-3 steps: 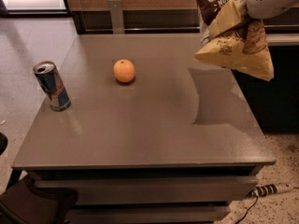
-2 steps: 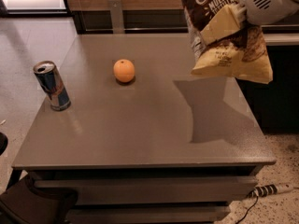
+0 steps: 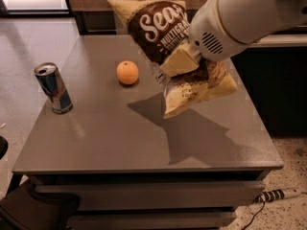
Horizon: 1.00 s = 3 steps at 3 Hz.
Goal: Move brown chip bag near redbull can
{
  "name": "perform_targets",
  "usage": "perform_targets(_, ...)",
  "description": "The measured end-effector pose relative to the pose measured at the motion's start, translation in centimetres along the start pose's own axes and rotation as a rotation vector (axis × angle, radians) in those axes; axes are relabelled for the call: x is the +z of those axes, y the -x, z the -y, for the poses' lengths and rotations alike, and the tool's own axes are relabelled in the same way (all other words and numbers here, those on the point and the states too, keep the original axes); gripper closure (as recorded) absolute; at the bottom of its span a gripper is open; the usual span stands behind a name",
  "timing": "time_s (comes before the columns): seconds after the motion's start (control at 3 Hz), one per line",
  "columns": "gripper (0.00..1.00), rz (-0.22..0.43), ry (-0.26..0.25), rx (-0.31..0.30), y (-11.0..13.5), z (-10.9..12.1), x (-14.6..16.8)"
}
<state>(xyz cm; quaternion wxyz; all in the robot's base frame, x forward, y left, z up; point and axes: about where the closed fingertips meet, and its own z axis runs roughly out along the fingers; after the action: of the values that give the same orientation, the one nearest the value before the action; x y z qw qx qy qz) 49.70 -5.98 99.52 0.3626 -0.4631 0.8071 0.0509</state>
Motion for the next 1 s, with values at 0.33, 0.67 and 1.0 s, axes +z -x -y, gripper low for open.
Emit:
perform_targets(0.33,1.00,-0.001,0.058,-0.208,0.7,-4.5,3.6)
perform_targets(0.67,1.00,-0.006,0.082,-0.368,0.2,-7.8,5.2)
perform_targets(1.0,0.86,-0.003,0.097,-0.469,-0.3,-10.2,6.2)
